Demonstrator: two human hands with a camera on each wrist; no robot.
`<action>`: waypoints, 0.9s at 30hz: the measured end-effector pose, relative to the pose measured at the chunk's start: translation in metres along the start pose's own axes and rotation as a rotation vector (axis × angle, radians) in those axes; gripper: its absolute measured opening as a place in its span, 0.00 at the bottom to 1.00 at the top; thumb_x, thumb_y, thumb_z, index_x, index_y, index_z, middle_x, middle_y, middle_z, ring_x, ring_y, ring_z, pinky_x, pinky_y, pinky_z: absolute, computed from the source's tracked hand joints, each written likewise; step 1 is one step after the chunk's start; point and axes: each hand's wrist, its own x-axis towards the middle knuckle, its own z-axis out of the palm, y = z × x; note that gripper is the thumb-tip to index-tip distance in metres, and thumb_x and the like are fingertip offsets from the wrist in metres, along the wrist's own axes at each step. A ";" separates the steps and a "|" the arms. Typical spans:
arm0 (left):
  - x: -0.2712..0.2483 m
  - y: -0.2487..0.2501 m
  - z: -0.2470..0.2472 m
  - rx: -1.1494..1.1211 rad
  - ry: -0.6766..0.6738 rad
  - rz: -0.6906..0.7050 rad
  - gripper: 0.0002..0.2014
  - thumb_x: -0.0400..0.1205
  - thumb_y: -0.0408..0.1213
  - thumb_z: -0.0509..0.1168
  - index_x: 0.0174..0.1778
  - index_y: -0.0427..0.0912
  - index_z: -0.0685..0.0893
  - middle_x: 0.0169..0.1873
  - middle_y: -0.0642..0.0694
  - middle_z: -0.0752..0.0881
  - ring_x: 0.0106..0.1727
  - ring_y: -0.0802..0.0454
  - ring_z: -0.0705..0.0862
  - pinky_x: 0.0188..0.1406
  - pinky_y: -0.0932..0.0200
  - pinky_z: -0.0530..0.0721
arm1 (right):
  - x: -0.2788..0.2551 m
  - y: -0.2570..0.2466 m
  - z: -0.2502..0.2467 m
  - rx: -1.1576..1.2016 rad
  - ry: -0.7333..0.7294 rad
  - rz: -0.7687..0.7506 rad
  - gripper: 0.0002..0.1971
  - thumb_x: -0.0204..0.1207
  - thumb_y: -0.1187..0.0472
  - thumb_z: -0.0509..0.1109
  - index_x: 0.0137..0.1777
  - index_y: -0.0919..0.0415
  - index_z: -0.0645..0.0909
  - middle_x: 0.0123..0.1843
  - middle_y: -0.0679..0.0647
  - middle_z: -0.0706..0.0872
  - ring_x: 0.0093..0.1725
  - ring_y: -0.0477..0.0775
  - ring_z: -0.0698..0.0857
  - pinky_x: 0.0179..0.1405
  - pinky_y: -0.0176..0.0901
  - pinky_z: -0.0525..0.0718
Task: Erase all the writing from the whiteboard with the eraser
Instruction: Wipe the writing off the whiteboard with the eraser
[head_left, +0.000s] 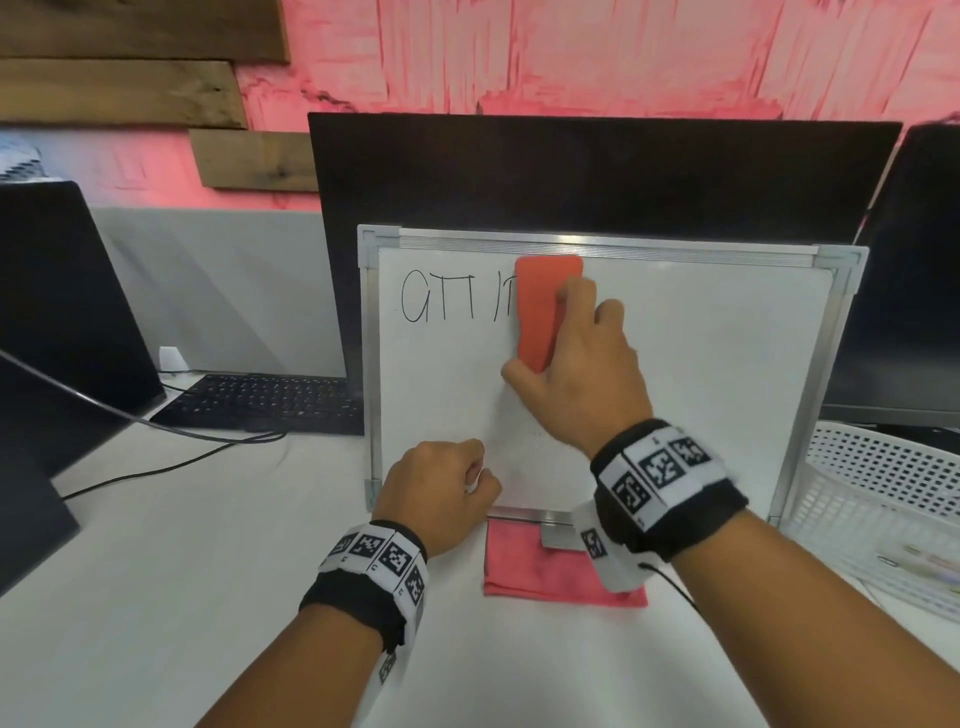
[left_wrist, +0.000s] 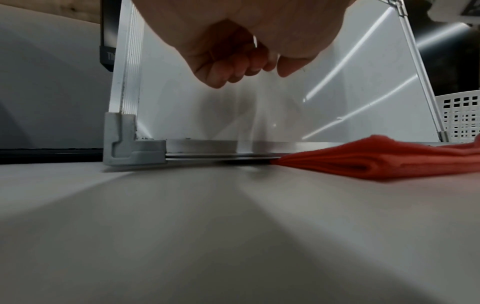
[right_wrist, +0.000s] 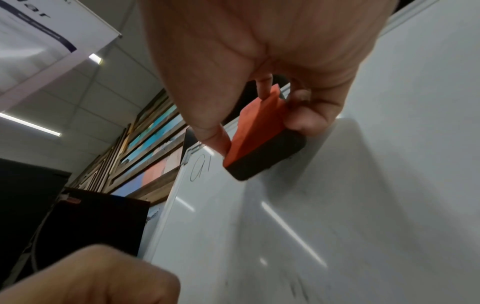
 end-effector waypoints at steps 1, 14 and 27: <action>0.000 -0.002 0.000 0.003 0.001 -0.003 0.14 0.78 0.43 0.64 0.29 0.48 0.70 0.22 0.52 0.75 0.28 0.46 0.78 0.29 0.54 0.81 | 0.005 -0.002 -0.002 -0.002 0.010 -0.001 0.39 0.71 0.44 0.76 0.75 0.52 0.59 0.57 0.57 0.70 0.41 0.63 0.79 0.38 0.51 0.82; -0.002 -0.005 -0.005 0.006 -0.016 -0.024 0.12 0.78 0.44 0.62 0.30 0.47 0.71 0.24 0.50 0.78 0.29 0.46 0.79 0.30 0.52 0.82 | -0.029 0.006 0.018 -0.022 -0.082 0.009 0.40 0.70 0.45 0.75 0.76 0.51 0.56 0.57 0.57 0.69 0.41 0.66 0.80 0.38 0.55 0.85; -0.002 -0.006 -0.004 0.010 -0.012 -0.026 0.12 0.78 0.46 0.62 0.31 0.46 0.73 0.25 0.49 0.79 0.30 0.46 0.79 0.30 0.53 0.81 | -0.044 0.009 0.029 -0.033 -0.107 0.011 0.40 0.70 0.47 0.75 0.76 0.51 0.57 0.55 0.56 0.69 0.38 0.65 0.79 0.35 0.52 0.83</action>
